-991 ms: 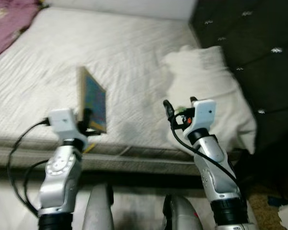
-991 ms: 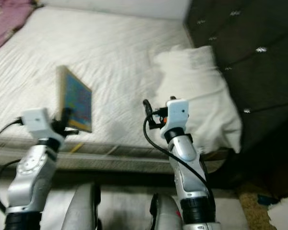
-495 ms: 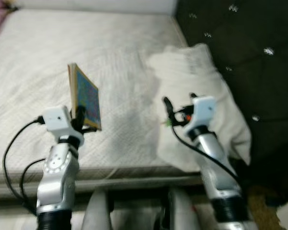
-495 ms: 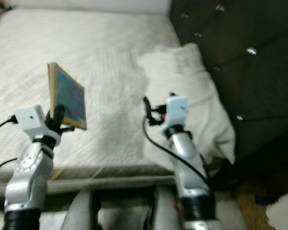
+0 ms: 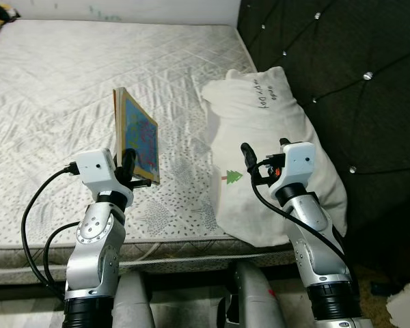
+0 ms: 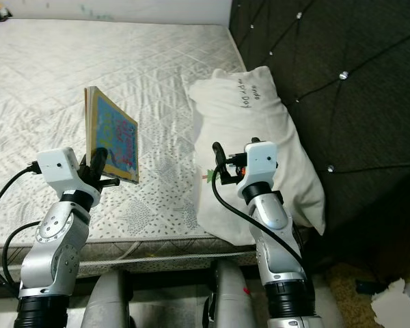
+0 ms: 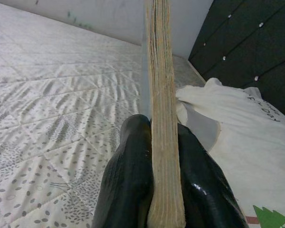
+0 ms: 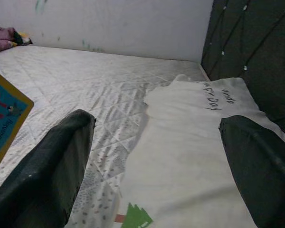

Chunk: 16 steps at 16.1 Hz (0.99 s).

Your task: Clean up the room

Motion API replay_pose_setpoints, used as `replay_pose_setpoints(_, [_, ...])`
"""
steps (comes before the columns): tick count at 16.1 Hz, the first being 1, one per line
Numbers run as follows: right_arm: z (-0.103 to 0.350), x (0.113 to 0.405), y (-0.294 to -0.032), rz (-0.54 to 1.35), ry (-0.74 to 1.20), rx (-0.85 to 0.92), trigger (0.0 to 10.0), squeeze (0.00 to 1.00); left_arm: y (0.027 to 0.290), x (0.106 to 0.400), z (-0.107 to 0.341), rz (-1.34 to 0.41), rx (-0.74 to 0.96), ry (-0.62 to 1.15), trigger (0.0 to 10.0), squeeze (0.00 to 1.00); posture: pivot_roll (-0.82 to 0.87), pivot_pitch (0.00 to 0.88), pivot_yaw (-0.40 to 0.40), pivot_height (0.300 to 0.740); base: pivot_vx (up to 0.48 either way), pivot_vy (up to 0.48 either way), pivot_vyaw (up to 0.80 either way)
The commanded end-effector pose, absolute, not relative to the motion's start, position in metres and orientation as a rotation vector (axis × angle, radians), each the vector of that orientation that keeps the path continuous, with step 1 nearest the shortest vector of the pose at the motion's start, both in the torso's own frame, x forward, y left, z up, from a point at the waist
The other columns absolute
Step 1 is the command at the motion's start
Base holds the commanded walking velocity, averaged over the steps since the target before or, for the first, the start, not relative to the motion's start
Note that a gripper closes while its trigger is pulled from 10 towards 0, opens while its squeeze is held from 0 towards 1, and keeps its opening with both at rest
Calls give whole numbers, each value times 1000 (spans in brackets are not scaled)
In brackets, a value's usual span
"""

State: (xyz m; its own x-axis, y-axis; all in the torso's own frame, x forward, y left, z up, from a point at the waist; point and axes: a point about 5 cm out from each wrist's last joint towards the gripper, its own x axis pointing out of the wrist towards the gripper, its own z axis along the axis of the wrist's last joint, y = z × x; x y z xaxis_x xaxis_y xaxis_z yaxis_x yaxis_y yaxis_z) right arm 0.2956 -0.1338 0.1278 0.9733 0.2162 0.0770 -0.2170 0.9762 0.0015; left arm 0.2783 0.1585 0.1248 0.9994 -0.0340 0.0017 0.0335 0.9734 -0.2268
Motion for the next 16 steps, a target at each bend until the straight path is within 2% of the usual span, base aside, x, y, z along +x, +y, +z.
replay_pose_setpoints(1, [129,297,-137,205,-82,3,10000,0,156,281,132,-45,-227,-29,10000,0,15,34,-46,621,0,0,0])
replay_pose_setpoints(4, [130,296,-136,215,-82,-5,10000,0,154,286,130,-31,-255,-7,10000,0,8,38,-49,616,0,0,0])
replay_pose_setpoints(8, [131,294,-139,217,-85,-12,10000,0,140,300,123,-37,-330,64,10000,0,-11,51,-62,567,0,0,0])
replay_pose_setpoints(16, [131,294,-151,199,-70,-46,10000,0,116,304,111,-51,-579,212,10000,0,-32,73,-78,567,0,0,0])
